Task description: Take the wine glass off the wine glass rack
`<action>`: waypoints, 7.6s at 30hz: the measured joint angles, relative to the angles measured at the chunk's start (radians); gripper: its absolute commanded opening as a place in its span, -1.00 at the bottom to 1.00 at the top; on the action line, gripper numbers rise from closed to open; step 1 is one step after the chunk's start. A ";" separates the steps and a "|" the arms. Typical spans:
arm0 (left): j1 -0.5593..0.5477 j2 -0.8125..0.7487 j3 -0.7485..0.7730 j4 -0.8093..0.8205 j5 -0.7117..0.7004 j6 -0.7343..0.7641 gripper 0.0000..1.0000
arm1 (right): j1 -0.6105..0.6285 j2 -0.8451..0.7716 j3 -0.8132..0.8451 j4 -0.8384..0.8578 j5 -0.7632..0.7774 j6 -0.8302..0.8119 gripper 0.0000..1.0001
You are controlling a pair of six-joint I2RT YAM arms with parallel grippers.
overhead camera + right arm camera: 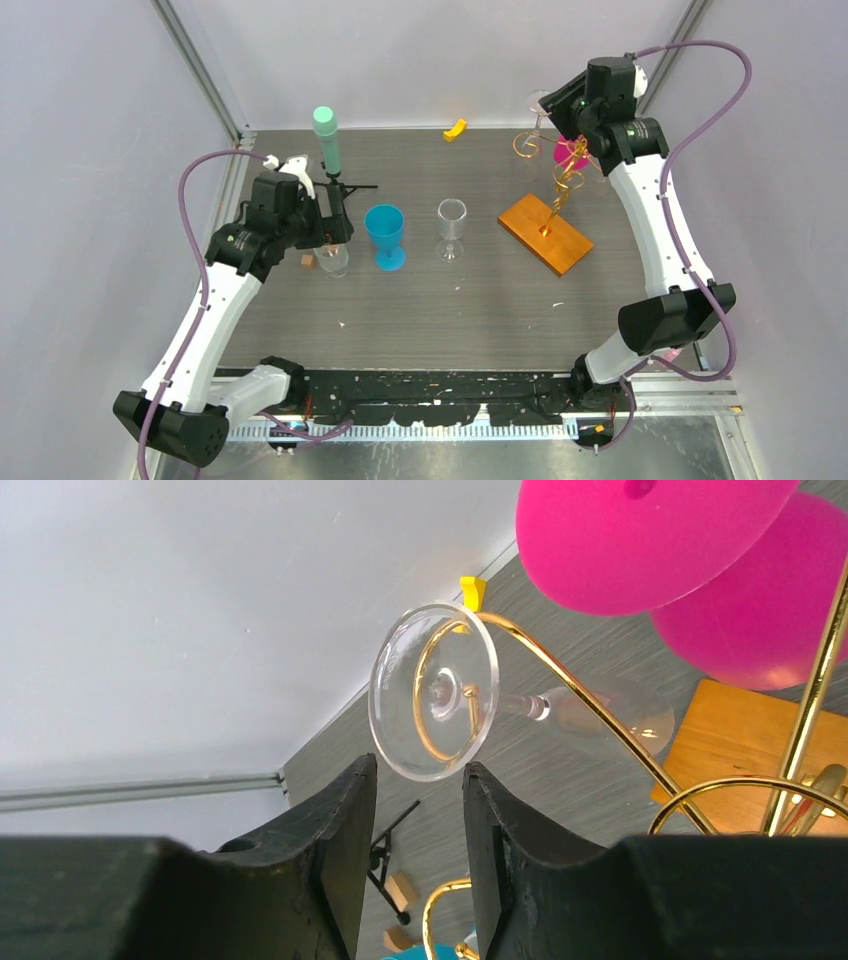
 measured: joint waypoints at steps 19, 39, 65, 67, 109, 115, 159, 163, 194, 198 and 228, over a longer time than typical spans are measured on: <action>0.000 0.000 0.000 -0.003 0.047 -0.002 0.96 | -0.011 0.066 -0.001 0.029 0.060 0.063 -0.14; 0.000 0.000 0.000 -0.003 0.065 -0.001 0.97 | -0.015 0.093 -0.001 0.076 0.122 -0.002 -0.59; 0.000 -0.015 0.000 -0.006 0.082 -0.005 0.97 | -0.015 -0.053 -0.262 0.378 0.075 0.021 -0.99; 0.000 -0.016 0.000 -0.006 0.082 -0.005 0.98 | -0.015 -0.067 -0.277 0.392 0.075 0.034 -0.99; 0.000 -0.016 0.000 -0.007 0.090 -0.005 0.98 | -0.032 -0.094 -0.395 0.526 0.137 0.237 -0.99; 0.000 -0.016 0.000 -0.007 0.090 -0.005 0.98 | -0.033 -0.094 -0.395 0.528 0.166 0.240 -0.99; 0.000 -0.016 0.000 0.002 0.147 -0.025 0.99 | -0.026 -0.159 -0.542 0.958 -0.419 0.518 -0.99; 0.000 -0.016 0.000 0.028 0.195 -0.024 0.99 | -0.002 -0.155 -0.542 1.038 -0.491 0.565 -0.99; 0.000 -0.055 -0.155 0.809 0.841 0.092 0.14 | 0.488 -0.229 -0.652 0.906 -0.666 0.679 -0.99; 0.000 -0.054 -0.185 0.870 0.893 0.052 -0.12 | 0.498 -0.227 -0.659 0.933 -0.679 0.708 -0.99; -0.016 -0.128 -0.224 0.880 0.698 -0.106 -1.00 | 0.506 -0.210 -0.726 1.023 -0.557 0.631 0.45</action>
